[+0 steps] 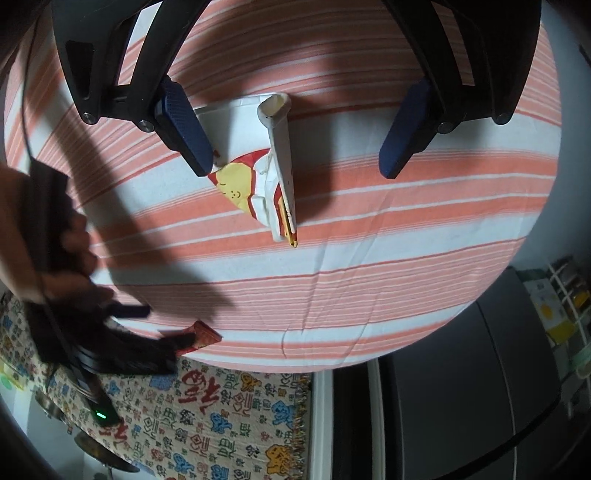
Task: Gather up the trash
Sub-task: 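Grasp the white-yellow snack packet with the left tool while the right tool grasps the red wrapper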
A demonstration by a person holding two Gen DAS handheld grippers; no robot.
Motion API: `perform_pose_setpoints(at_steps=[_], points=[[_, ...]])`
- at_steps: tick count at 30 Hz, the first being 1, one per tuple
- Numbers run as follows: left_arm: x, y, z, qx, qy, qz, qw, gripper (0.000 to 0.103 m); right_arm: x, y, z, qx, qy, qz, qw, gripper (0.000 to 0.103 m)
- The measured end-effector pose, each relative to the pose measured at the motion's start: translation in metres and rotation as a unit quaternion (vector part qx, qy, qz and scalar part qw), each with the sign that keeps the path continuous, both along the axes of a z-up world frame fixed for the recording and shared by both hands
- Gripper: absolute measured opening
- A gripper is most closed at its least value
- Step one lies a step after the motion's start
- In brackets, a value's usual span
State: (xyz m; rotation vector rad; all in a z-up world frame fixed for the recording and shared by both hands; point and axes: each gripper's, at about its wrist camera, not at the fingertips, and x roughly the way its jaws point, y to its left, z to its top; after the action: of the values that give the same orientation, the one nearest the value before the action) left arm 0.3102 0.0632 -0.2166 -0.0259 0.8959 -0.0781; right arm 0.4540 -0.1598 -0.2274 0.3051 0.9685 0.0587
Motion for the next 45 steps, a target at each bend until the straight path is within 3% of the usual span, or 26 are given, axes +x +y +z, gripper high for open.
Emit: perform_pose_setpoints(at_steps=[5,6,7,8,9,14,20,25,28,30,32,35,37,38,41,45], points=[[0.001,0.0,0.0,0.002,0.0,0.0,1.0,0.092,0.048,0.017,0.004,-0.028,-0.02,-0.061,0.998,0.084],[0.0,0.0,0.0,0.0,0.0,0.0,1.0,0.092,0.053,0.02,0.004,-0.046,-0.021,-0.062,0.997,0.073],[0.0,0.001,0.0,0.001,0.0,0.0,1.0,0.092,0.053,0.022,0.005,-0.065,-0.02,-0.06,0.996,0.049],[0.0,0.001,0.0,0.001,0.0,0.0,1.0,0.092,0.052,0.023,0.006,-0.085,-0.021,-0.053,0.995,0.034],[0.0,0.001,0.0,0.002,0.0,0.0,1.0,0.092,0.049,0.022,0.006,-0.099,-0.024,-0.036,0.994,0.025],[0.001,-0.003,-0.001,0.018,0.003,0.004,0.9998,0.095,0.012,0.004,0.008,-0.112,-0.035,0.047,0.992,0.025],[0.001,-0.004,0.0,0.025,0.006,0.015,0.9995,0.098,-0.084,-0.006,0.01,-0.153,-0.032,0.157,0.975,0.025],[0.001,-0.003,0.001,0.028,0.009,0.017,0.9994,0.1,-0.159,0.003,0.008,-0.182,-0.045,0.202,0.961,0.025],[0.0,-0.003,0.0,0.031,0.011,0.019,0.9993,0.1,-0.189,0.005,0.006,-0.195,-0.059,0.202,0.958,0.029],[-0.001,-0.003,0.0,0.03,0.012,0.02,0.9993,0.101,-0.199,0.007,0.002,-0.208,-0.065,0.194,0.957,0.04],[-0.001,-0.002,0.0,0.028,0.013,0.021,0.9993,0.101,-0.204,0.007,0.0,-0.211,-0.078,0.183,0.957,0.04],[-0.002,0.001,0.0,0.017,0.015,0.016,0.9996,0.102,-0.202,-0.003,-0.001,-0.178,-0.071,0.162,0.968,0.043],[-0.007,0.007,0.002,-0.003,0.014,0.001,0.9999,0.102,-0.201,-0.015,-0.002,-0.14,-0.06,0.132,0.979,0.07],[-0.01,0.009,0.002,-0.011,0.013,-0.005,0.9998,0.102,-0.204,-0.021,-0.002,-0.13,-0.056,0.119,0.983,0.073],[-0.023,0.022,0.006,-0.05,0.008,-0.022,0.9985,0.102,-0.218,-0.032,-0.002,-0.111,-0.056,0.106,0.987,0.073],[-0.041,0.033,0.009,-0.074,0.004,-0.028,0.9969,0.102,-0.223,-0.04,0.005,-0.078,-0.052,0.08,0.992,0.073]])
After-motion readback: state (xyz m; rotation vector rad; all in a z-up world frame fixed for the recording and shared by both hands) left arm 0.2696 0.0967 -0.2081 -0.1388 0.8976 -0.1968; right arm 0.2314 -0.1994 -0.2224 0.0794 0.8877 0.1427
